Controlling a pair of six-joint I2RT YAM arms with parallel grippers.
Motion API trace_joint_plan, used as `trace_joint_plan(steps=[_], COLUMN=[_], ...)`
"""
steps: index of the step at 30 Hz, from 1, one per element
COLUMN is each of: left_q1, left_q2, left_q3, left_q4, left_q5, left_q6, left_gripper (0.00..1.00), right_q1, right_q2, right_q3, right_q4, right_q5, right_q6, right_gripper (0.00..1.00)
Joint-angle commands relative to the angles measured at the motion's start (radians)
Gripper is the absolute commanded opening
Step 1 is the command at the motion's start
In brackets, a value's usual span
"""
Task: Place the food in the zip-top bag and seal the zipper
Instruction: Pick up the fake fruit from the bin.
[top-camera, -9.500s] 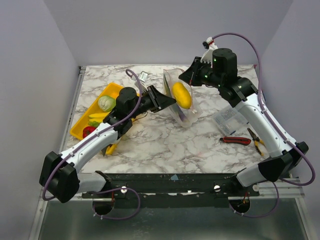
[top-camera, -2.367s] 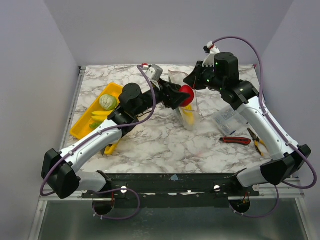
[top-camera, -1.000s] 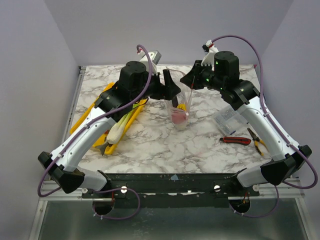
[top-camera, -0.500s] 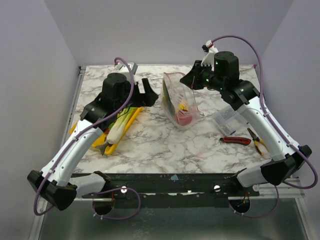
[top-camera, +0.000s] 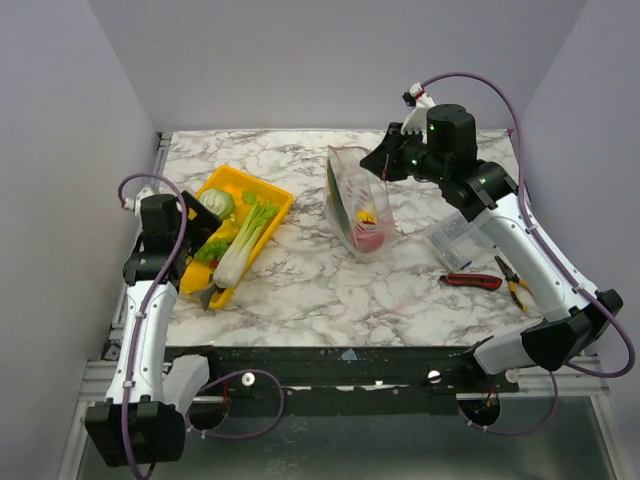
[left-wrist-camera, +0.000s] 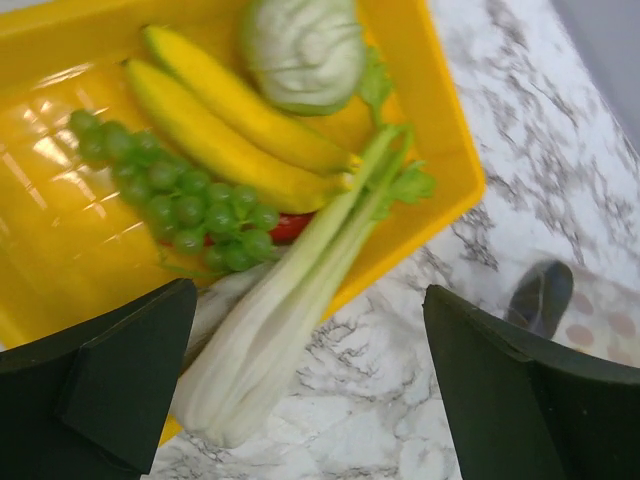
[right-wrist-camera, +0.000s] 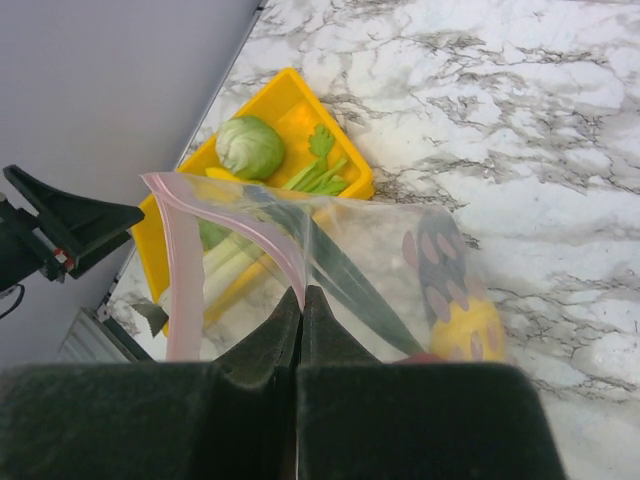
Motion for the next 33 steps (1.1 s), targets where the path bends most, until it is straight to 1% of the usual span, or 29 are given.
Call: trace_joint_plan(steps=[1, 4, 6, 8, 10, 12, 14, 18, 22, 25, 29, 32, 33], left_q1=[0.194, 0.292, 0.325, 0.341, 0.345, 0.368, 0.391, 0.400, 0.399, 0.398, 0.397, 0.399, 0.398], left_q2=[0.016, 0.076, 0.128, 0.189, 0.236, 0.261, 0.278, 0.328, 0.430, 0.495, 0.517, 0.505, 0.501], left_q3=[-0.106, -0.145, -0.147, -0.130, -0.122, -0.162, -0.201, -0.227, -0.245, -0.255, -0.271, -0.285, -0.288], left_q4=[-0.017, 0.016, 0.026, -0.001, -0.010, 0.021, 0.072, 0.144, 0.223, 0.279, 0.301, 0.317, 0.323], left_q5=[0.082, 0.158, 0.209, 0.232, 0.223, 0.222, 0.226, 0.237, 0.322, 0.386, 0.379, 0.364, 0.361], left_q6=[-0.245, -0.308, -0.334, -0.361, -0.385, -0.439, -0.497, -0.566, -0.607, -0.614, -0.618, -0.615, -0.615], left_gripper=[0.99, 0.98, 0.98, 0.98, 0.99, 0.97, 0.93, 0.93, 0.94, 0.86, 0.75, 0.61, 0.54], right_q1=[0.004, 0.005, 0.005, 0.005, 0.005, 0.005, 0.005, 0.005, 0.005, 0.005, 0.005, 0.005, 0.005], right_q2=[-0.026, -0.029, -0.030, -0.035, -0.039, -0.041, -0.042, -0.044, -0.047, -0.047, -0.048, -0.052, -0.052], right_q3=[-0.005, -0.001, 0.002, -0.004, -0.014, -0.015, -0.010, 0.002, -0.003, -0.009, -0.009, -0.009, -0.009], right_q4=[0.007, 0.003, 0.000, 0.000, 0.003, 0.003, 0.000, -0.007, -0.004, -0.001, 0.000, 0.001, 0.003], right_q5=[-0.020, -0.019, -0.019, -0.014, -0.001, 0.001, 0.000, -0.001, -0.001, -0.009, -0.008, -0.008, -0.007], right_q6=[-0.016, -0.017, -0.019, -0.022, -0.024, -0.024, -0.025, -0.025, -0.024, -0.019, -0.019, -0.016, -0.017], right_gripper=[0.00, 0.01, 0.01, 0.01, 0.01, 0.01, 0.01, 0.01, 0.01, 0.00, 0.01, 0.01, 0.01])
